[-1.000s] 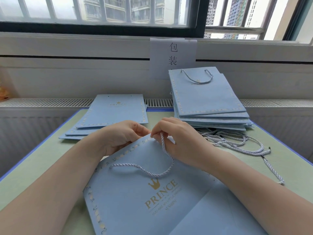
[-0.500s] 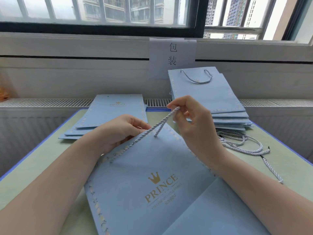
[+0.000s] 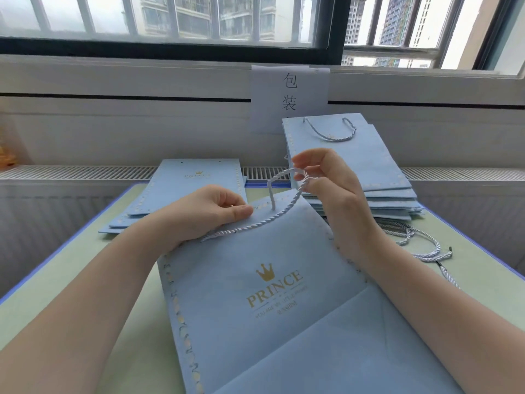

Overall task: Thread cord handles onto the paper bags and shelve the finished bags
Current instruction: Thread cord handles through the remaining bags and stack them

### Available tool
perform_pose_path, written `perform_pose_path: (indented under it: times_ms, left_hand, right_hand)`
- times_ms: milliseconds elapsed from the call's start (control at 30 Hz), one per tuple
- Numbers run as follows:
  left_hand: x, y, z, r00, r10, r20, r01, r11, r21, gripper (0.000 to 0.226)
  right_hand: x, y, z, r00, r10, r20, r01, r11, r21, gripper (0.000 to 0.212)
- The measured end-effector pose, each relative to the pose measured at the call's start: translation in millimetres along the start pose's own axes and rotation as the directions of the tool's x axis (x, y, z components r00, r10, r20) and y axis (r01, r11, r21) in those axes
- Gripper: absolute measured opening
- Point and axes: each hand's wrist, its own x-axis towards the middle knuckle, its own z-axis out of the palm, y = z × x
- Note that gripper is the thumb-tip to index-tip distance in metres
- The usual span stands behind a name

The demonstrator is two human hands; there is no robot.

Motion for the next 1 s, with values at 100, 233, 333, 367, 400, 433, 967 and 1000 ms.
perform_pose_path:
  times_ms: [100, 233, 333, 367, 400, 433, 967, 1000]
  left_hand:
    - [0, 0, -4, 0.998, 0.026, -0.055, -0.031, 0.995, -0.095, 0.026]
    - [1, 0, -9, 0.965, 0.052, -0.258, -0.091, 0.985, -0.144, 0.022]
    - [3, -3, -14, 0.9, 0.086, -0.427, -0.162, 0.976, -0.145, 0.019]
    - [4, -5, -15, 0.88, 0.102, -0.464, -0.176, 0.977, -0.119, 0.018]
    - [6, -7, -14, 0.868, 0.121, -0.482, -0.178, 0.981, -0.073, 0.017]
    - [8, -9, -12, 0.859, 0.144, -0.492, -0.172, 0.985, -0.013, 0.016]
    - [15, -6, -7, 0.886, -0.111, -0.451, -0.17, 0.825, -0.538, 0.028]
    - [16, -6, -8, 0.917, -0.134, -0.375, -0.146, 0.763, -0.629, 0.032]
  right_hand:
    - [8, -6, -11, 0.992, 0.12, -0.032, -0.121, 0.992, -0.036, 0.02]
    - [19, -10, -28, 0.932, 0.36, 0.051, -0.332, 0.9, -0.282, 0.023]
    - [16, -9, -40, 0.79, 0.586, 0.177, -0.467, 0.764, -0.444, 0.028]
    - [15, -8, -43, 0.752, 0.623, 0.216, -0.485, 0.745, -0.458, 0.027]
    - [13, -8, -44, 0.732, 0.635, 0.248, -0.492, 0.744, -0.452, 0.025]
    - [13, -9, -45, 0.738, 0.62, 0.266, -0.483, 0.76, -0.434, 0.025]
    - [23, 7, -47, 0.89, 0.413, -0.194, -0.377, 0.905, 0.199, 0.019]
    - [23, 6, -47, 0.891, 0.39, -0.234, -0.346, 0.915, 0.207, 0.018]
